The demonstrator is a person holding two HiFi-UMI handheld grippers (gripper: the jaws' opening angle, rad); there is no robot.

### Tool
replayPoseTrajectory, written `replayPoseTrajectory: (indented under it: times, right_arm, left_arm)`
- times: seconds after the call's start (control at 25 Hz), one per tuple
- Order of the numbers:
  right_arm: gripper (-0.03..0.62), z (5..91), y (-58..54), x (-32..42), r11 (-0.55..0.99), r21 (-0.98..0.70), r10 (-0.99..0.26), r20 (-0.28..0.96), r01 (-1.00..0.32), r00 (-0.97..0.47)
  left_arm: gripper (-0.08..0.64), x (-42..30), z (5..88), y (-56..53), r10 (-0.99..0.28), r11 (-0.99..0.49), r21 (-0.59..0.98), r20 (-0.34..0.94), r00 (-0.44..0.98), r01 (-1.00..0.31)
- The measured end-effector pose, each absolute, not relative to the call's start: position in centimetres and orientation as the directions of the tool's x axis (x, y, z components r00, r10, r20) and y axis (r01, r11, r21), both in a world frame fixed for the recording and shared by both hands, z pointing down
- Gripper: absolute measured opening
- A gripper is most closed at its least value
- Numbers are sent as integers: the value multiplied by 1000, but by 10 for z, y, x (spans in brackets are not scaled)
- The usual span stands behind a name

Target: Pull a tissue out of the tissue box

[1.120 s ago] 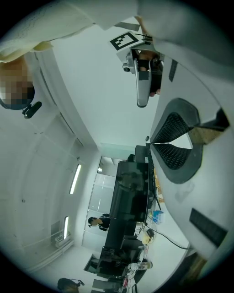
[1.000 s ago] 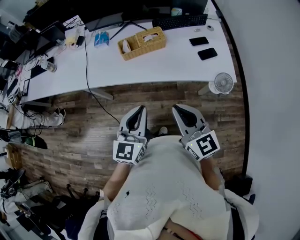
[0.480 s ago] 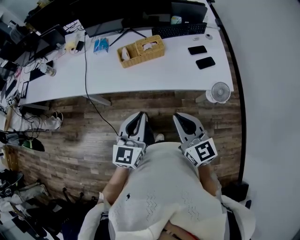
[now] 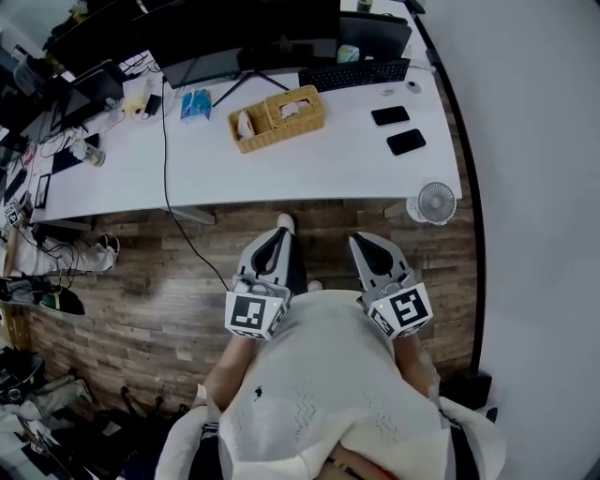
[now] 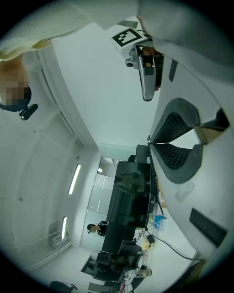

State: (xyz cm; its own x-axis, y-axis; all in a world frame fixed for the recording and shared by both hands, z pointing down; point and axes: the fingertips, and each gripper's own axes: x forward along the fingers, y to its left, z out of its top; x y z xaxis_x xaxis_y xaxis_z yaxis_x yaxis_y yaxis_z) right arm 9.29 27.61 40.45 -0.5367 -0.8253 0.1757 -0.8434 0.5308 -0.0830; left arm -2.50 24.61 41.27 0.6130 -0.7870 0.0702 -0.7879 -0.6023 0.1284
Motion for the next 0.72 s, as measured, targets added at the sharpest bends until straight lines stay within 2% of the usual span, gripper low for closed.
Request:
replayPoseTrajectory:
  times: [0.72]
  right_arm:
    - [2,403,180,94,514,-76,-830,207,-854,-518]
  left_arm:
    - [17,-20,413,140,-766,-625,145,79,638,-767]
